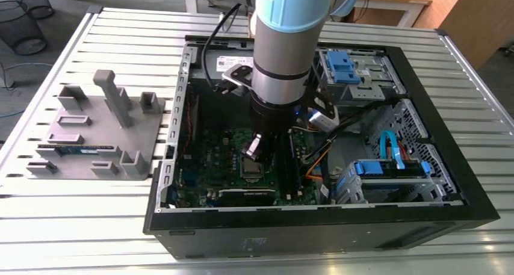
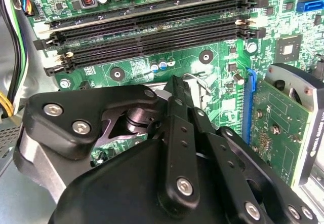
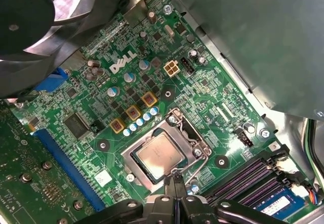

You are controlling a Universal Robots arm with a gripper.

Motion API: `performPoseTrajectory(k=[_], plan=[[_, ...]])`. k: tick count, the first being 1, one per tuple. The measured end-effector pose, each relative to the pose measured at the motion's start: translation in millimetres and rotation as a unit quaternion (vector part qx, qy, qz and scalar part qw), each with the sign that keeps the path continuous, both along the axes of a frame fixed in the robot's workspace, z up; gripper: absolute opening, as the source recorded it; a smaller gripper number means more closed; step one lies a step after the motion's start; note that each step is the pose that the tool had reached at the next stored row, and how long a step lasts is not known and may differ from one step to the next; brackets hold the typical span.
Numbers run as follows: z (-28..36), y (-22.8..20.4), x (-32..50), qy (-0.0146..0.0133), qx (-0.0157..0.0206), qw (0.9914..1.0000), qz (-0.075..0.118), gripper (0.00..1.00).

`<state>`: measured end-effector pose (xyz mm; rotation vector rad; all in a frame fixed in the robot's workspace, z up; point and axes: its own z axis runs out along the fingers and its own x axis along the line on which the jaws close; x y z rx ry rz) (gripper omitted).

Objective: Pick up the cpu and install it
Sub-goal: 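Install the first cpu locking lever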

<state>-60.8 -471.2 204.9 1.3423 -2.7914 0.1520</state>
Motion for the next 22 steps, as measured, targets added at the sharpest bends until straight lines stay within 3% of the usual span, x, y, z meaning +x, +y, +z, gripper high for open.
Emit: performPoseTrajectory(k=[5, 13, 19, 22], plan=[[-3.4, 0.0, 0.0, -0.0002, 0.0000, 1.00000, 0.000, 0.11], [-3.3, 0.0, 0.0, -0.0002, 0.0001, 1.00000, -0.001, 0.11], [5.8, 0.0, 0.0, -0.0003, 0.0007, 0.99999, -0.005, 0.11], [9.5, -0.3, 0.1, -0.0002, 0.0039, 0.99997, -0.007, 0.11]])
